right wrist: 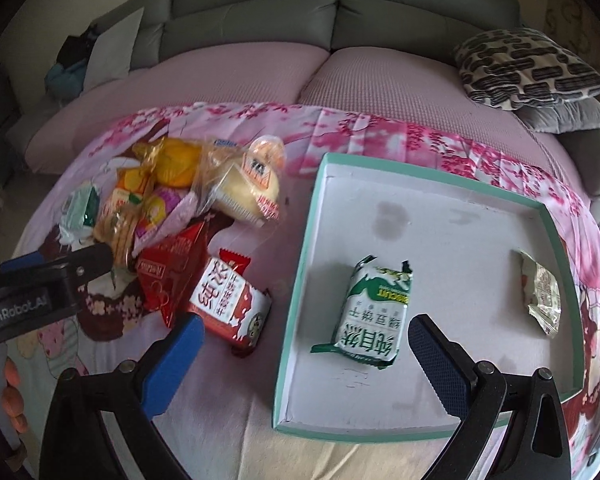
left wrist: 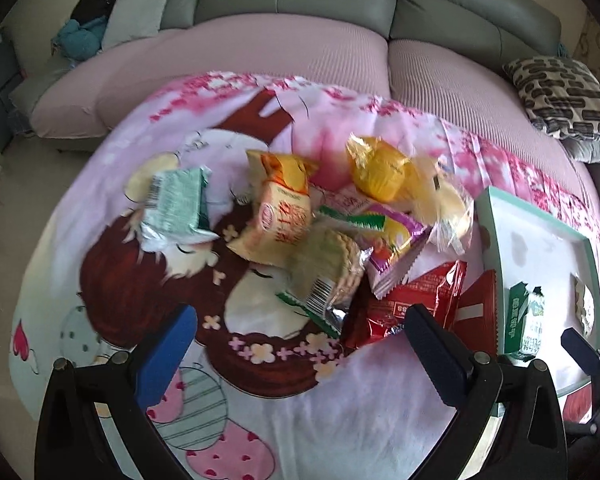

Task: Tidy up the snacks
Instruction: 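Move both tools back from the tray to the snack pile, then grasp the red milk-biscuit bag with the right tool while the left tool grasps the round cookie packet, then carry the cookie packet with the left tool and red bag with the right tool to the tray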

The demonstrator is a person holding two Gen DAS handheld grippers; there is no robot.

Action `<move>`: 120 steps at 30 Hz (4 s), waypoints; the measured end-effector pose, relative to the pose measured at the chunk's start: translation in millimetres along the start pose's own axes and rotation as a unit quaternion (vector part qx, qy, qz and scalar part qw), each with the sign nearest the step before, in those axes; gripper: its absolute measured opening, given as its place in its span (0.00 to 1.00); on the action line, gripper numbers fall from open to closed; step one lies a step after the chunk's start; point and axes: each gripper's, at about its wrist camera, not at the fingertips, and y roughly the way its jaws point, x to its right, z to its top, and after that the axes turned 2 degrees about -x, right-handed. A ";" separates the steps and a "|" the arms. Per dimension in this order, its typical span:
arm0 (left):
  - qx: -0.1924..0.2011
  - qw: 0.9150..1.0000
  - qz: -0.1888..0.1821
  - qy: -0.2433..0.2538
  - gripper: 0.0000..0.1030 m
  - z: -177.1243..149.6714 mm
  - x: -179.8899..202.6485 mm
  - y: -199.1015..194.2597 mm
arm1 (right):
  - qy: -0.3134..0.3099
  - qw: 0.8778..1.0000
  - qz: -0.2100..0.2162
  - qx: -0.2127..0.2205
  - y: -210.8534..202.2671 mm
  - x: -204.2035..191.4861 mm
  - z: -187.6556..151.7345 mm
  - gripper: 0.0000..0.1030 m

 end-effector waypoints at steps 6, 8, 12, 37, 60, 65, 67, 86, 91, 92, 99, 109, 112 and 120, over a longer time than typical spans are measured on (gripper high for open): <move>-0.026 0.999 -0.018 -0.020 1.00 -1.7 -1.6 17.1 | -0.029 0.999 -0.005 -0.011 14.0 -13.5 -2.5 1.00; -0.030 0.999 -0.029 -0.032 1.00 -1.3 -3.1 22.0 | -0.037 0.999 -0.006 -0.006 15.4 -17.1 -1.6 0.98; -0.042 0.997 -0.044 -0.051 1.00 -0.5 -7.3 28.8 | -0.053 0.999 0.003 0.006 17.5 -24.8 1.6 0.91; -0.034 0.993 -0.081 -0.076 1.00 17.4 -10.2 49.3 | -0.064 0.997 0.036 0.025 38.1 -39.0 10.7 0.53; -0.041 0.983 -0.132 -0.121 0.51 13.3 -20.9 48.2 | -0.038 0.998 0.048 0.026 43.4 -34.2 12.3 0.41; -0.040 0.981 -0.136 -0.130 0.49 12.5 -23.5 47.8 | -0.034 0.998 0.050 0.026 43.1 -32.5 12.3 0.41; -0.038 0.982 -0.136 -0.127 0.46 12.5 -22.8 45.5 | -0.030 0.998 0.054 0.027 42.1 -31.2 12.9 0.41; -0.026 0.985 -0.123 -0.118 0.45 12.6 -22.1 36.5 | -0.020 0.996 0.064 0.052 19.7 -22.1 18.8 0.40; -0.018 0.985 -0.121 -0.117 0.45 13.0 -22.5 30.6 | -0.017 0.996 0.069 0.056 15.6 -19.7 20.6 0.40; -0.016 0.986 -0.121 -0.117 0.45 13.0 -22.6 29.3 | -0.017 0.996 0.070 0.057 14.9 -19.5 20.8 0.40; 0.000 0.986 -0.122 -0.117 0.45 14.7 -24.6 16.4 | -0.013 0.995 0.070 0.076 1.3 -16.7 22.0 0.40; 0.039 0.985 -0.125 -0.114 0.45 15.3 -25.6 -14.1 | 0.022 0.987 0.102 0.123 -32.3 1.5 23.9 0.40; 0.046 0.985 -0.125 -0.114 0.45 16.2 -25.8 -18.5 | 0.030 0.986 0.104 0.124 -33.8 5.4 24.3 0.40; 0.058 0.984 -0.132 -0.105 0.45 18.1 -19.4 -29.2 | 0.041 0.987 0.095 0.121 -33.6 14.2 24.3 0.40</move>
